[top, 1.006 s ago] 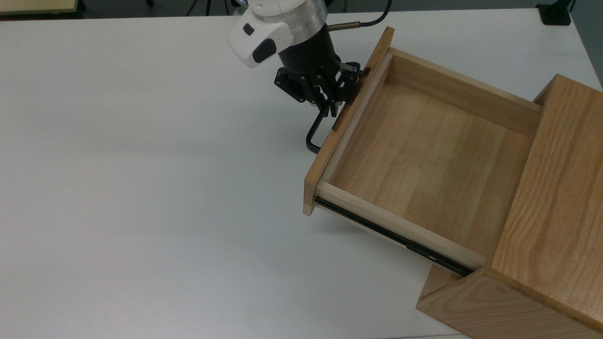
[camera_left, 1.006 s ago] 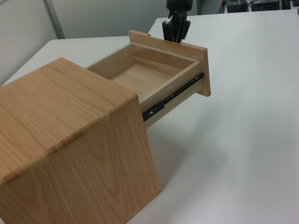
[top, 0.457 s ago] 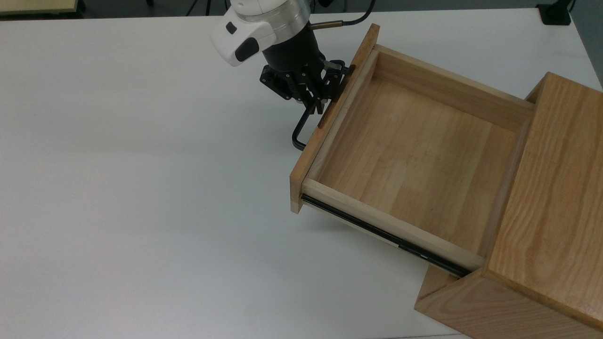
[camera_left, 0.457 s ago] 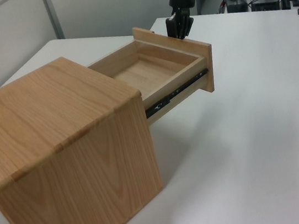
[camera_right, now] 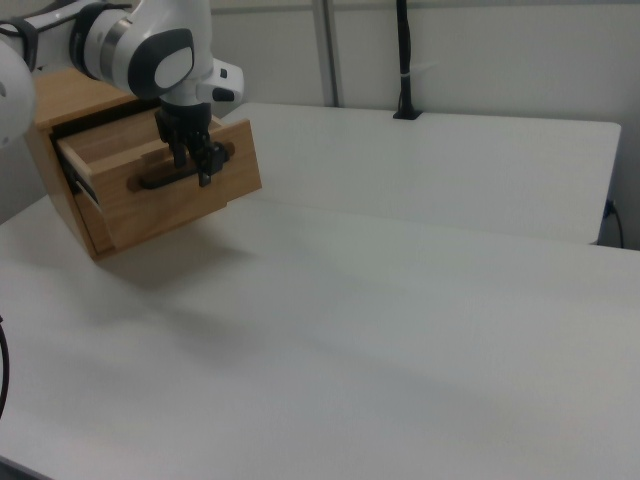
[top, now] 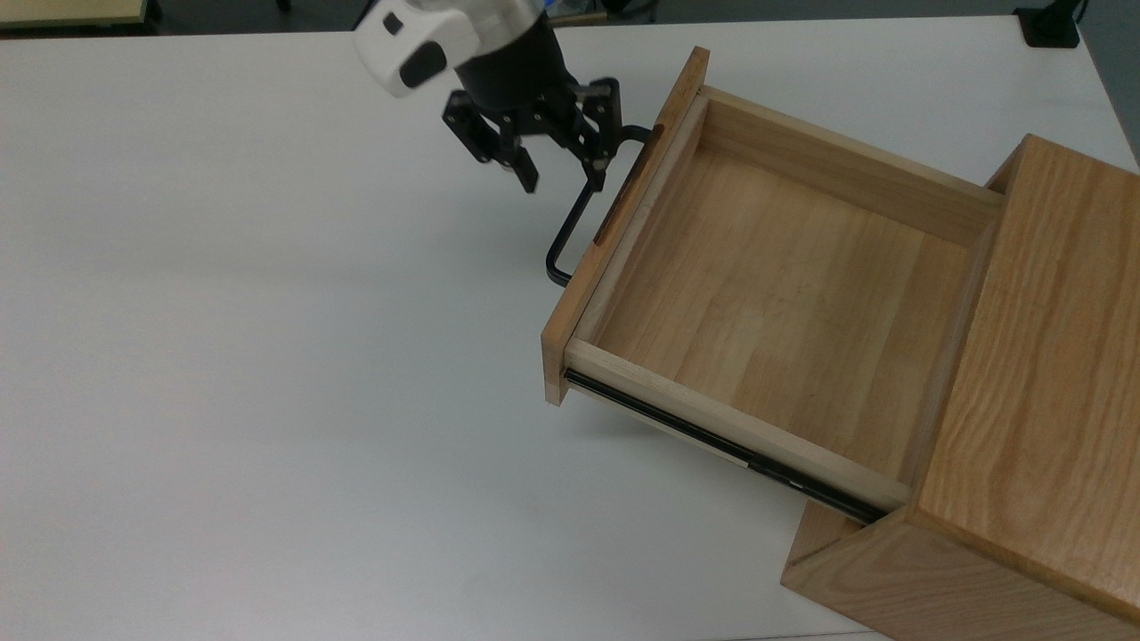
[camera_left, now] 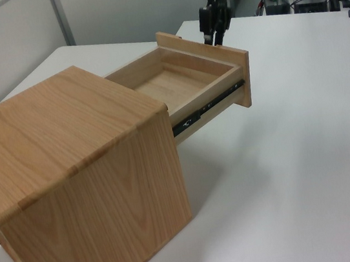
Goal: Open the drawer by sliding it
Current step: 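Open the gripper and lift it up off the drawer handle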
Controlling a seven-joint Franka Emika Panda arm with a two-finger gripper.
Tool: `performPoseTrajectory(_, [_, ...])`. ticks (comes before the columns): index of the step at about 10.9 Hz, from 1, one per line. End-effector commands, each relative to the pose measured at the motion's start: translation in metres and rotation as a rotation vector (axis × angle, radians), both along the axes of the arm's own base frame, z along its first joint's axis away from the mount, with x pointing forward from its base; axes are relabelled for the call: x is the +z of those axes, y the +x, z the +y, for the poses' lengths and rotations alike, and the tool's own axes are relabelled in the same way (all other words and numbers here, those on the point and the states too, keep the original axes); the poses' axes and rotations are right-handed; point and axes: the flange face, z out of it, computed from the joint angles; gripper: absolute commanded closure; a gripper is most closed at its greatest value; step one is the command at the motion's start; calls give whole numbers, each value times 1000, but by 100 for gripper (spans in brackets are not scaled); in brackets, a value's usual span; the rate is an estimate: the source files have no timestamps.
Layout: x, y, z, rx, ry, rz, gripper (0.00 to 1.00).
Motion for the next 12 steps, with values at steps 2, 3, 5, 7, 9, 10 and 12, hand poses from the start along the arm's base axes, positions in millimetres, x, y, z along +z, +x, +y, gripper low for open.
performPoseTrajectory(2, [54,-42,-16,19,-35,1,0])
performPoseTrajectory(3, [70,-54,-33,-4,-41,0,0])
performPoseTrajectory(5, [99,-83,-53,-19,-111,12,0])
performPoseTrajectory(7, [118,-111,-74,-26,-218,49,0])
performPoseTrajectory(9, [127,-129,-84,26,-287,26,0])
performPoseTrajectory(10, [128,-131,-89,97,-309,12,0])
performPoseTrajectory(12, [118,-121,-92,140,-319,17,0])
